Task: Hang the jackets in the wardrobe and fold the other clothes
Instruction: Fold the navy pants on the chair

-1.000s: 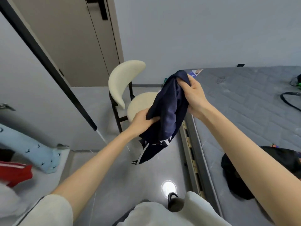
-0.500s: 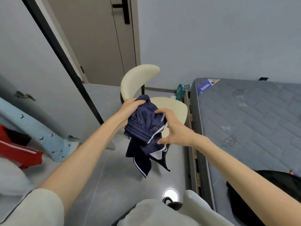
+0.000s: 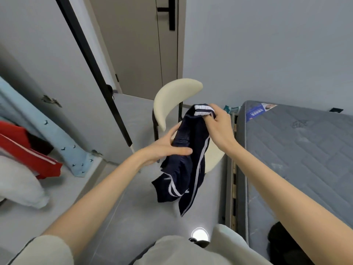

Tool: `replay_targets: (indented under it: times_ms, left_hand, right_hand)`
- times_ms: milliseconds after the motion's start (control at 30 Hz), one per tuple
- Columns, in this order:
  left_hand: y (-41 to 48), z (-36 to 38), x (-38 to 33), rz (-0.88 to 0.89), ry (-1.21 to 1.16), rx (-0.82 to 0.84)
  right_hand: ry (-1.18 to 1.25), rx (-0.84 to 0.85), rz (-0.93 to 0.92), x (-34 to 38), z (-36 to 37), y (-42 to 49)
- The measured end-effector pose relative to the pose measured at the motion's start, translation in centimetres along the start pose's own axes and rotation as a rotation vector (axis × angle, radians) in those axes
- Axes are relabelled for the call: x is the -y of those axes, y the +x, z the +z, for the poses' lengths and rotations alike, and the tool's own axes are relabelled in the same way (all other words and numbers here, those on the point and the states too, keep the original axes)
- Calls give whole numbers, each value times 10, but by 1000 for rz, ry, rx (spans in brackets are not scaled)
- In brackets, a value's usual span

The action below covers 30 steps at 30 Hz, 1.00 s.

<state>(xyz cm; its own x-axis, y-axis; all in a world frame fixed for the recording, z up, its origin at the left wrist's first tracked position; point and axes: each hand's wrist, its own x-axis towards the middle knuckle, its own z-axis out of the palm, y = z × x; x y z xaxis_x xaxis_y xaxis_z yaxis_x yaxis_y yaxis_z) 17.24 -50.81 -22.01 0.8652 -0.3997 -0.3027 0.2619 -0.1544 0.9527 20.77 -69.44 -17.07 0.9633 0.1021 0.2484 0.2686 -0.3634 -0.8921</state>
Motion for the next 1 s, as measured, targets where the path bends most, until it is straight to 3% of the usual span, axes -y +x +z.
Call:
replay_targets:
  times_ms: [67,167,267,333,433,533,600,700,767,833,1000]
  left_hand:
    - [7,10,18,4,235,-111]
    - [16,8,32,33,176,-329]
    - [15,-15,29,57,401,-515]
    - [7,-34,19,24,623,-498]
    - [-5,-53,1,-44,728,-294]
    - [-9,-62,-15,-96,683,-287]
    - [-7,-63,-24,-151,607,-311]
    - [-5,-51,-38,-263,186,-332]
    - [-4,-45,-45,-294,-169,-338]
    - [-3,-42,-50,-296,-357,-334]
    - [-2,-32,-58,-283,-362,-405]
  right_hand:
    - [60,36,-9,7,-3,4]
    - [133,19,-38,14,-14,11]
    - [5,-3,0,4,-26,20]
    - [-161,21,108,-11,-31,22]
    - [-310,131,236,-26,-39,22]
    - [-200,327,289,-31,-42,24]
    - [-143,366,242,-31,-37,25]
    - [-144,297,123,-24,-22,23]
    - [-116,326,58,-14,-10,17]
    - [-88,390,46,-5,0,8]
    - [-56,486,18,7,18,-14]
